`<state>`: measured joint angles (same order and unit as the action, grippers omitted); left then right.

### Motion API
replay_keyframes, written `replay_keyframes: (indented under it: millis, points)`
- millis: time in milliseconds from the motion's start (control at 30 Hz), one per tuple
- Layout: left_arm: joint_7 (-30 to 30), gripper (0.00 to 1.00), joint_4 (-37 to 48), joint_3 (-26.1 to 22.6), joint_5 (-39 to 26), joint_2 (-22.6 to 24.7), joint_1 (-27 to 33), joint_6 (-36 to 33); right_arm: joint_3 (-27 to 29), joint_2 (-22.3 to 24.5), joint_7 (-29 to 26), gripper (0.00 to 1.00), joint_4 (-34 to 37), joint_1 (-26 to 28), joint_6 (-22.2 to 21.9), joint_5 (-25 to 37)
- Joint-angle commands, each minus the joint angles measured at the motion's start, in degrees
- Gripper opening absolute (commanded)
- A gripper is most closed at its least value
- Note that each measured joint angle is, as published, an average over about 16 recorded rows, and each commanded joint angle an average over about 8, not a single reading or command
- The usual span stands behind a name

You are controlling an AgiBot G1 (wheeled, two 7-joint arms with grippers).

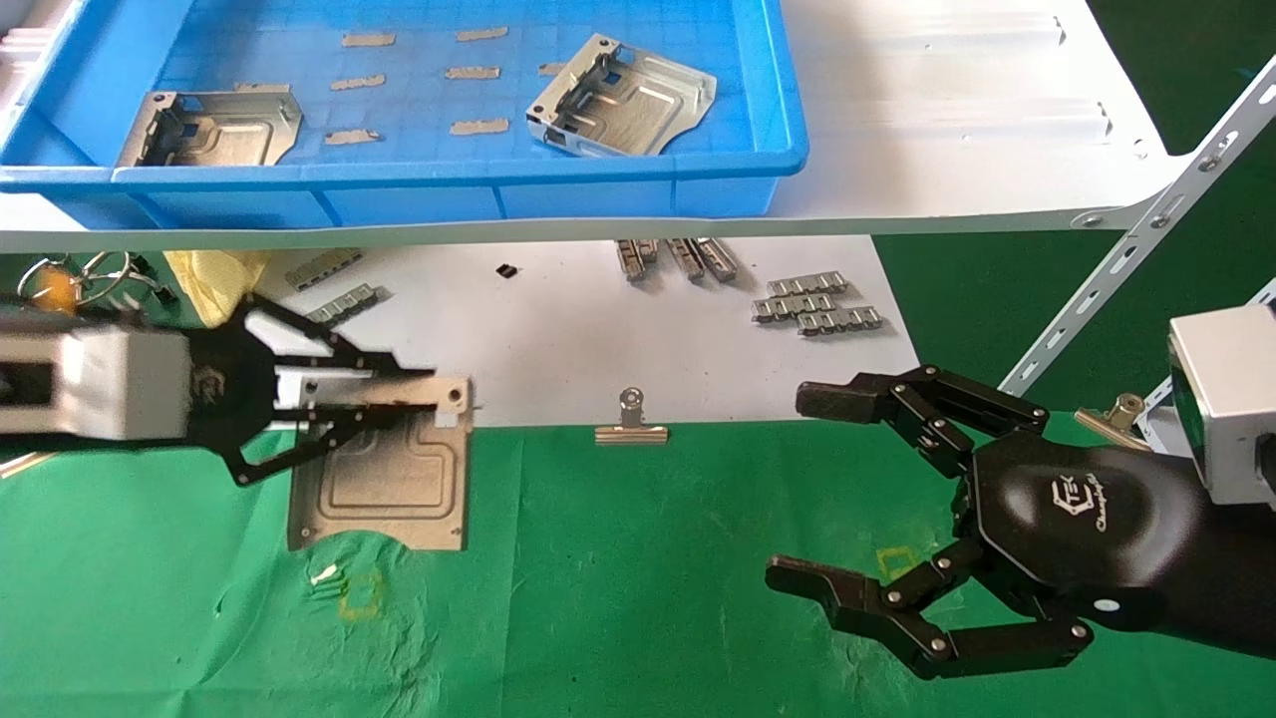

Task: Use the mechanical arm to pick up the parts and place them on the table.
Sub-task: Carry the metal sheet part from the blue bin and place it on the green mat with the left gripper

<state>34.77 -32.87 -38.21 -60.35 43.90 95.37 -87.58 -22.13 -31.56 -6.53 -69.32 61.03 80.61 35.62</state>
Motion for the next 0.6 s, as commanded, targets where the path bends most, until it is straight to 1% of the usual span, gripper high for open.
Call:
replay_keyframes:
  millis: [33,200,233,267,300,367,467,500,533,600]
  points:
    - [2.84,0.00,2.51,-0.66,-0.60,0.07,-2.01,1.41,0.00,0.00,0.00,1.00,0.00,0.00,0.00,0.00]
    - [8.30,0.00,8.58,-0.88,-0.86,1.89,-5.86,3.27,0.00,0.00,0.00,1.00,0.00,0.00,0.00,0.00]
    - [9.38,0.02,9.44,-0.98,-1.02,2.19,-6.30,3.27,0.00,0.00,0.00,1.00,0.00,0.00,0.00,0.00]
    - [10.28,0.07,10.24,-1.07,-1.10,2.46,-6.66,3.07,0.00,0.00,0.00,1.00,0.00,0.00,0.00,0.00]
    - [11.15,0.15,10.99,-1.19,-1.23,2.72,-6.91,2.79,0.00,0.00,0.00,1.00,0.00,0.00,0.00,0.00]
    - [12.98,0.36,12.15,-1.55,-1.75,3.12,-7.18,2.13,0.00,0.00,0.00,1.00,0.00,0.00,0.00,0.00]
    - [15.20,0.73,13.79,-2.27,-2.79,3.51,-7.19,0.92,0.00,0.00,0.00,1.00,0.00,0.00,0.00,0.00]
    - [15.67,0.83,14.41,-2.56,-3.22,3.60,-7.07,0.61,0.00,0.00,0.00,1.00,0.00,0.00,0.00,0.00]
    - [16.11,0.90,15.04,-2.83,-3.65,3.69,-6.87,0.36,0.00,0.00,0.00,1.00,0.00,0.00,0.00,0.00]
    - [16.91,0.98,16.32,-3.36,-4.48,3.81,-6.45,-0.05,0.00,0.00,0.00,1.00,0.00,0.00,0.00,0.00]
